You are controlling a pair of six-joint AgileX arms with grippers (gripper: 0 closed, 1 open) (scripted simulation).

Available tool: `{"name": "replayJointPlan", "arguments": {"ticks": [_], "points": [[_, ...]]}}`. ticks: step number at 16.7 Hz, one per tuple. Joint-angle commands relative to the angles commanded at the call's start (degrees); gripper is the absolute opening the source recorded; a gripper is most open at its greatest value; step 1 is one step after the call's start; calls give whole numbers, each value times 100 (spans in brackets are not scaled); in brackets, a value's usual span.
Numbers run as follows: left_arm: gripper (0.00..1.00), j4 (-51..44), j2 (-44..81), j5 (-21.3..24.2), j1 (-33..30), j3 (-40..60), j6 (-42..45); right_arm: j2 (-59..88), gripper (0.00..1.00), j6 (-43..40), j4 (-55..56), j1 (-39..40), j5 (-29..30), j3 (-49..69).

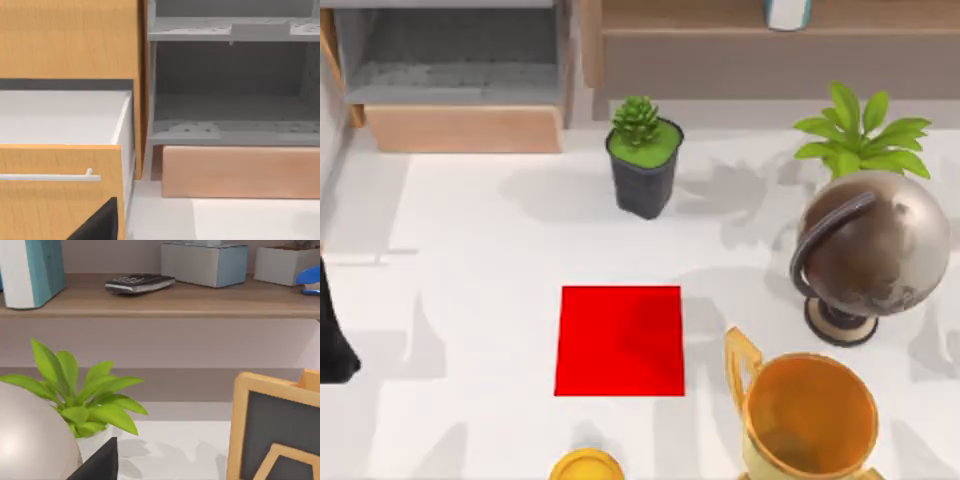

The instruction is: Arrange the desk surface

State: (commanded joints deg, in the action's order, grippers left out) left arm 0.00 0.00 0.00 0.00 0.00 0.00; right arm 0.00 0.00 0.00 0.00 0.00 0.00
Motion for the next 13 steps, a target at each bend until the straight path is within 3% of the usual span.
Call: {"name": "replayJointPlan", "arguments": {"ticks": [6,13], "points": [[100,-361,574,22,80,575,41,0,100,0,0,0,0,0],[100,-2101,3822,70,488,3756,279,0,100,0,0,0,0,0]]}}
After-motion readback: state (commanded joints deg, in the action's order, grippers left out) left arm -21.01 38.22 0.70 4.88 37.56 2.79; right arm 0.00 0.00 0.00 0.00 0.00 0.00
